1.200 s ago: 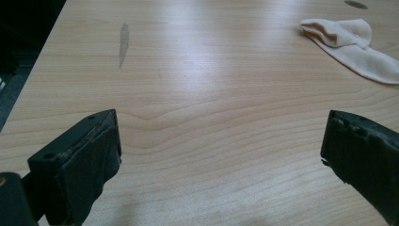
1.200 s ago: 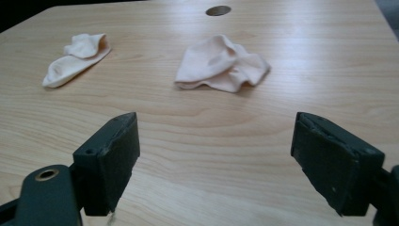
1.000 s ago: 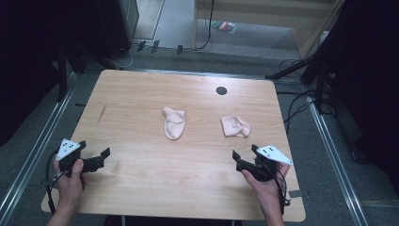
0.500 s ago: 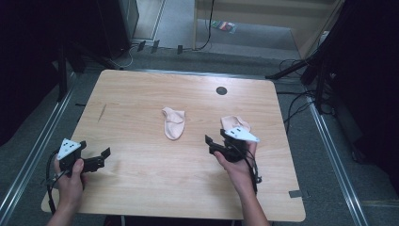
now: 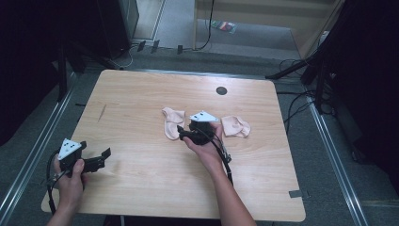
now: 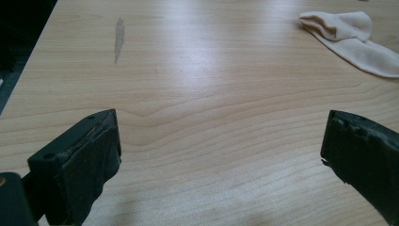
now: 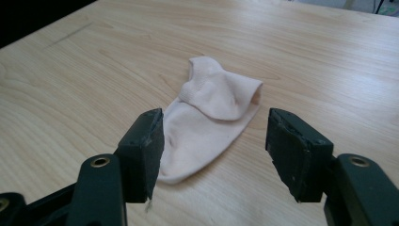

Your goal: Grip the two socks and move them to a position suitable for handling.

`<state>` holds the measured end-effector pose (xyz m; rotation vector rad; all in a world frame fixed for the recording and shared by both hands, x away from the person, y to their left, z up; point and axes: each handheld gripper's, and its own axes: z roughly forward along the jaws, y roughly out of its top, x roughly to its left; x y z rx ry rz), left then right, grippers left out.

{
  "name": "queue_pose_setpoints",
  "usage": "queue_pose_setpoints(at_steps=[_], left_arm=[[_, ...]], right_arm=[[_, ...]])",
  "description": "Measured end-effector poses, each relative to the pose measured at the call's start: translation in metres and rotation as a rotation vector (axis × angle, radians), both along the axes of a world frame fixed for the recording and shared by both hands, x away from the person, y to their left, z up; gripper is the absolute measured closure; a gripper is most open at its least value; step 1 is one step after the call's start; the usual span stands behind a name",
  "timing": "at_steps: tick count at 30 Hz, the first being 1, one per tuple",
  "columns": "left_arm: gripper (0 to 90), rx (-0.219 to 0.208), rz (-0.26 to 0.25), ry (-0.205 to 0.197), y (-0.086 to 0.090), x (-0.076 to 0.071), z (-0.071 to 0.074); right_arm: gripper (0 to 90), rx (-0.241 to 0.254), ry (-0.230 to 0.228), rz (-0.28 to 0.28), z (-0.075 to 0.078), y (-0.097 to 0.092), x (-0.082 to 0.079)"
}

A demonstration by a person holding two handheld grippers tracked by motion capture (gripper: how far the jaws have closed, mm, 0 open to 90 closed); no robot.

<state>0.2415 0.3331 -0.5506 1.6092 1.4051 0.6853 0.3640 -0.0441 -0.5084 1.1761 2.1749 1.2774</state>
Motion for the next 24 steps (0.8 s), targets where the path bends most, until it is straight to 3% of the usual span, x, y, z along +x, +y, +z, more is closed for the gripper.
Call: queue_pose_setpoints(at_steps=[9, 17, 24], left_arm=[[0.0, -0.005, -0.006, -0.001, 0.001, 0.000, 0.000], [0.0, 0.002, -0.013, 0.004, 0.000, 0.000, 0.000], [0.0, -0.003, -0.021, 0.005, 0.000, 0.000, 0.000]], right_arm=[[38.9, -0.043, 0.032, 0.035, -0.013, 0.031, 0.026], [34.8, -0.069, 0.055, 0.023, -0.026, 0.051, 0.045], [34.5, -0.081, 0.069, 0.011, -0.035, 0.057, 0.055]])
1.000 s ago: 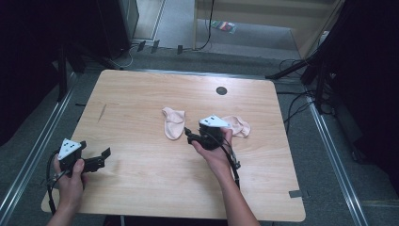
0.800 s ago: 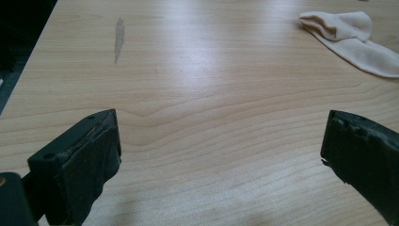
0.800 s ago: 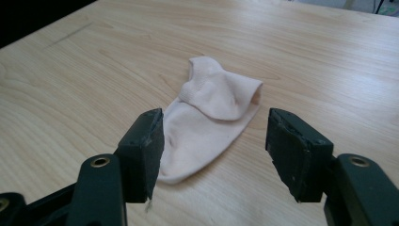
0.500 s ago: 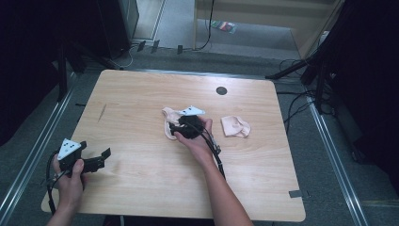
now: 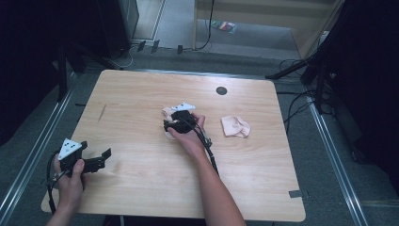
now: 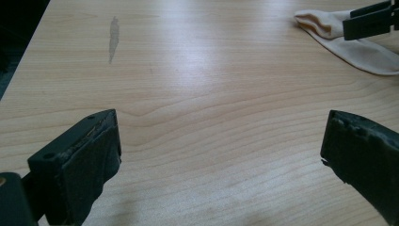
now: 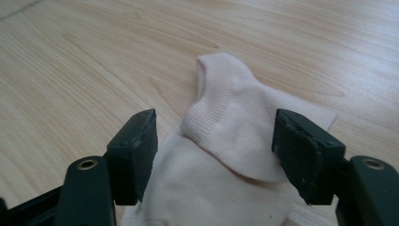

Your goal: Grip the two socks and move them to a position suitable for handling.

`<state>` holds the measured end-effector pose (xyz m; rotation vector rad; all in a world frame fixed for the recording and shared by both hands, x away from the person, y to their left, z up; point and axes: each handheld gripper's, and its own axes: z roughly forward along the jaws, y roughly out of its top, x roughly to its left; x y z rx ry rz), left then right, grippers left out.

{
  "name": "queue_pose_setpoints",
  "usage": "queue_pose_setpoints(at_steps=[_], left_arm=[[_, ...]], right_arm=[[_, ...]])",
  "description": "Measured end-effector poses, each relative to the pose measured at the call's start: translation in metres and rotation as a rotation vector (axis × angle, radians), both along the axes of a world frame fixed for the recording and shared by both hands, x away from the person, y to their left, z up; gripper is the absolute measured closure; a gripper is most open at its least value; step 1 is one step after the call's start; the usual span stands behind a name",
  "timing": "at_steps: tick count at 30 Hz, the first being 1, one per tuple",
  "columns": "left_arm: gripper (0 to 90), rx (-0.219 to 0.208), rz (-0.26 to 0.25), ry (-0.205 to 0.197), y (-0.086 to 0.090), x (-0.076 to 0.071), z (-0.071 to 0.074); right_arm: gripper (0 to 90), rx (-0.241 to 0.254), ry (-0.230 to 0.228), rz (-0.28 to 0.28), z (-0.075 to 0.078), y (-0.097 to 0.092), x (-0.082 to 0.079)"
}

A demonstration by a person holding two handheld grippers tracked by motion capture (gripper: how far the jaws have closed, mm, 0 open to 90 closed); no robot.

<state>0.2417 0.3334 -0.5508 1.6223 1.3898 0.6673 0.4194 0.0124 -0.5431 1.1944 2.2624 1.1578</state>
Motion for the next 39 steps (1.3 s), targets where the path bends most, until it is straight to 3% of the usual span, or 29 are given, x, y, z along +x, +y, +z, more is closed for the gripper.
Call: queue_pose_setpoints(at_steps=[2, 5, 7, 9, 11, 12, 16, 20, 24, 25, 27, 32, 36, 39], left_arm=[[0.0, -0.001, 0.006, 0.004, 0.000, 0.000, 0.000], [0.0, 0.002, 0.012, 0.005, 0.000, 0.000, 0.000], [0.0, 0.000, 0.013, 0.006, 0.001, 0.000, 0.000], [0.0, -0.002, 0.015, 0.008, 0.001, 0.001, 0.000], [0.0, -0.002, 0.016, 0.008, 0.001, 0.001, 0.000], [0.0, -0.001, 0.015, 0.008, 0.001, 0.001, 0.000], [0.0, -0.001, 0.020, 0.008, 0.001, 0.000, 0.000], [0.0, 0.000, 0.028, 0.006, 0.001, 0.001, 0.000], [0.0, 0.003, 0.029, 0.005, 0.001, 0.000, 0.000], [0.0, 0.006, 0.023, 0.003, 0.000, 0.000, 0.000], [0.0, 0.014, 0.021, 0.000, -0.001, 0.000, 0.000], [0.0, 0.023, 0.020, -0.004, -0.001, 0.000, 0.000], [0.0, 0.063, 0.001, -0.017, -0.006, -0.002, 0.001], [0.0, 0.076, -0.005, -0.019, -0.008, -0.002, 0.001]], right_arm=[[37.4, -0.037, -0.004, -0.015, -0.006, 0.001, 0.001], [40.4, -0.050, -0.017, -0.027, -0.006, 0.001, 0.000], [47.0, -0.096, -0.038, -0.040, -0.006, 0.002, -0.001], [51.7, -0.088, -0.034, -0.062, -0.007, 0.001, -0.001], [60.5, -0.090, -0.037, -0.077, -0.006, 0.001, -0.002], [75.5, -0.098, -0.049, -0.096, -0.006, 0.000, -0.004], [83.5, -0.099, -0.051, -0.131, -0.006, -0.001, -0.006], [84.2, -0.045, -0.016, -0.139, 0.000, -0.008, -0.007], [84.3, -0.050, -0.074, -0.147, 0.015, -0.019, -0.017], [84.3, -0.020, -0.086, -0.152, 0.025, -0.027, -0.023], [84.3, -0.008, -0.114, -0.162, 0.034, -0.035, -0.029], [84.3, 0.035, -0.144, -0.167, 0.054, -0.054, -0.047], [84.2, 0.049, -0.165, -0.170, 0.066, -0.066, -0.063], [84.2, 0.069, -0.157, -0.174, 0.072, -0.071, -0.072]])
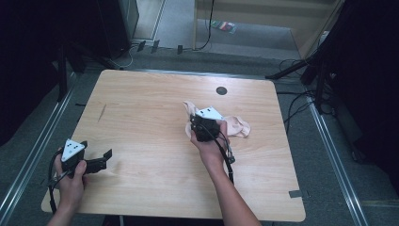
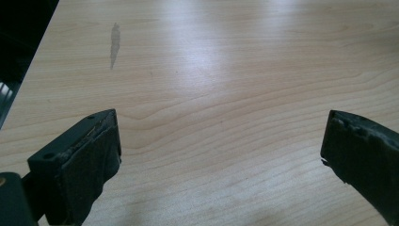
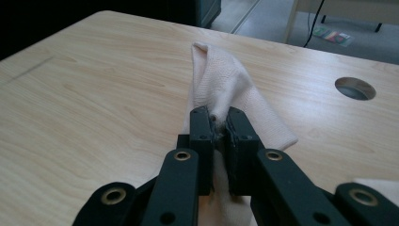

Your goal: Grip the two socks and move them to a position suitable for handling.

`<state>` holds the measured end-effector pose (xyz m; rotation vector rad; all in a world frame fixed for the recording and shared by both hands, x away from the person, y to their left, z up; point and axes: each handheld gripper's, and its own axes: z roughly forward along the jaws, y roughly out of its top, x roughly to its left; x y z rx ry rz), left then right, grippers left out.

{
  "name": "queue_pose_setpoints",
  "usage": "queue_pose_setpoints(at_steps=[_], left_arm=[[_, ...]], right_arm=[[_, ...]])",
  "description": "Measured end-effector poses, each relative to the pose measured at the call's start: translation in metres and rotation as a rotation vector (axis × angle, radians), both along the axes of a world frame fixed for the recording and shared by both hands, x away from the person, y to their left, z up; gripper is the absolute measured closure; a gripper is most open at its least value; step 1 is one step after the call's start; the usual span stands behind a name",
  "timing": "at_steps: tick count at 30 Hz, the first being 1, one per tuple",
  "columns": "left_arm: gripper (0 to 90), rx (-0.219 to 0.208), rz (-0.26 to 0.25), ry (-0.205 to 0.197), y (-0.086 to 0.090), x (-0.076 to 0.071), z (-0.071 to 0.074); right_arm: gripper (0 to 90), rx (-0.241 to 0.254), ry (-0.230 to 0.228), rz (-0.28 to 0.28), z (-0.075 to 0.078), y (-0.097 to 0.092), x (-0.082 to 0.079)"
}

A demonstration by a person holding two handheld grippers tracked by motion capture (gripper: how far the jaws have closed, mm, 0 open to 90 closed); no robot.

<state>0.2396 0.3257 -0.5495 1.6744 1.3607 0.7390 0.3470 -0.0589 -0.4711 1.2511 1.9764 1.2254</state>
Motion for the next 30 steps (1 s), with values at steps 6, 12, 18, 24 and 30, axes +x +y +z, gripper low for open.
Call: queue_pose_setpoints(at_steps=[6, 12, 18, 24, 30], left_arm=[[0.0, 0.018, -0.008, -0.009, -0.001, -0.001, 0.002], [0.0, 0.052, -0.014, -0.032, -0.005, -0.004, 0.006], [0.0, 0.027, -0.042, -0.051, -0.016, -0.009, 0.012], [0.0, -0.012, -0.091, -0.055, -0.033, -0.014, 0.017], [0.0, -0.040, -0.147, -0.067, -0.056, -0.019, 0.022]], right_arm=[[84.2, 0.027, -0.002, -0.004, 0.014, -0.016, -0.028], [84.1, 0.016, -0.006, -0.016, 0.014, -0.027, -0.051], [84.0, 0.029, 0.024, -0.021, -0.005, -0.036, -0.068], [83.9, 0.011, 0.051, -0.028, -0.026, -0.038, -0.078], [84.0, 0.008, 0.104, -0.016, -0.045, -0.032, -0.084]])
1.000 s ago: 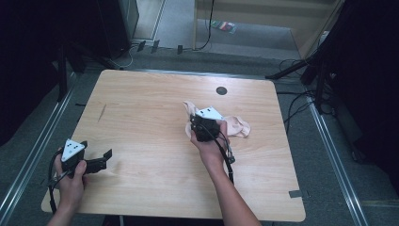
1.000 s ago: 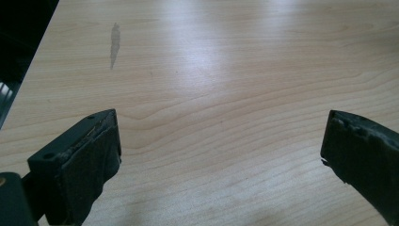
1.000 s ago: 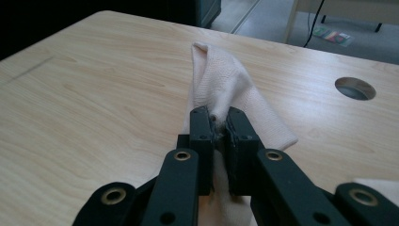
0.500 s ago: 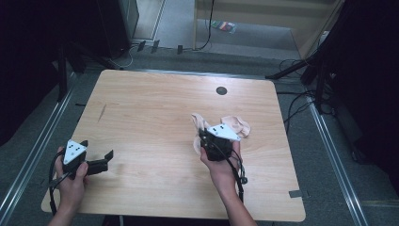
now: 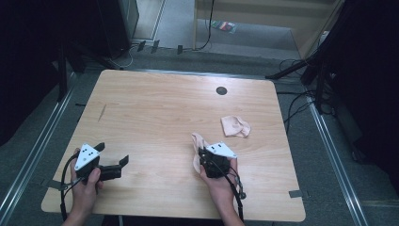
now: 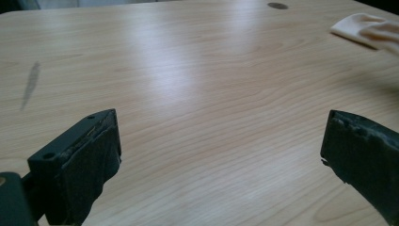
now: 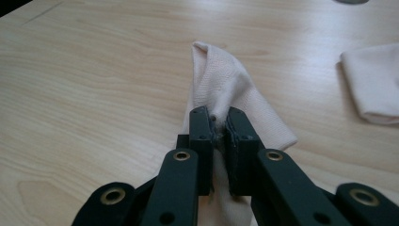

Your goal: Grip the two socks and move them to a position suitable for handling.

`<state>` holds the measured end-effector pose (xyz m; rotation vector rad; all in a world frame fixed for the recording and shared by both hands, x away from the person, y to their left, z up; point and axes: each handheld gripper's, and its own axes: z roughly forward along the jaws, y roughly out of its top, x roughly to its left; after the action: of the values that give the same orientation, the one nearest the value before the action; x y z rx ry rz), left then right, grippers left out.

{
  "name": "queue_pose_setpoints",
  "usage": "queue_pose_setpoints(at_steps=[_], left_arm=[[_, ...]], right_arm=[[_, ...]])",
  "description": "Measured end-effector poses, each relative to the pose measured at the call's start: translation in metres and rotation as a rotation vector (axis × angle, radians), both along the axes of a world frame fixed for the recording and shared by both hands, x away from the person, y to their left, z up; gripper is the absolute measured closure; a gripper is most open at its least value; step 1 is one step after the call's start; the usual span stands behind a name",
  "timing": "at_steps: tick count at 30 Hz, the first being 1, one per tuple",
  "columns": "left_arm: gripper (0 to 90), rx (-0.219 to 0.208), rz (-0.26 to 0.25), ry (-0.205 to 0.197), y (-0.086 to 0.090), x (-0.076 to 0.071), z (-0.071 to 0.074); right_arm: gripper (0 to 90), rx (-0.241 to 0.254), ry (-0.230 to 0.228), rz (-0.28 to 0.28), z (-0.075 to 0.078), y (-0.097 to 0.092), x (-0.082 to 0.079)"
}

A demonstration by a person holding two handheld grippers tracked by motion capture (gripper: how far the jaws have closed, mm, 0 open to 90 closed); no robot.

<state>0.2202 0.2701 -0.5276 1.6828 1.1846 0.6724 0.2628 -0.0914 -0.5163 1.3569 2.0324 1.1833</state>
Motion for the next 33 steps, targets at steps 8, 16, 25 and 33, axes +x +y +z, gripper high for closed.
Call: queue_pose_setpoints(at_steps=[8, 16, 25, 33], left_arm=[[0.0, -0.003, -0.078, -0.003, -0.034, -0.003, 0.004], [0.0, -0.031, -0.106, 0.018, -0.051, 0.002, 0.006], [0.0, -0.058, -0.130, 0.022, -0.073, 0.008, 0.009], [0.2, -0.067, -0.190, 0.075, -0.102, 0.002, 0.005]], right_arm=[[70.2, 0.008, 0.048, -0.008, -0.018, 0.013, -0.005], [53.4, 0.088, 0.034, 0.022, -0.004, 0.003, -0.003], [68.8, -0.044, 0.044, 0.113, -0.004, -0.023, -0.010], [69.2, -0.004, 0.019, 0.143, -0.003, -0.036, -0.005]])
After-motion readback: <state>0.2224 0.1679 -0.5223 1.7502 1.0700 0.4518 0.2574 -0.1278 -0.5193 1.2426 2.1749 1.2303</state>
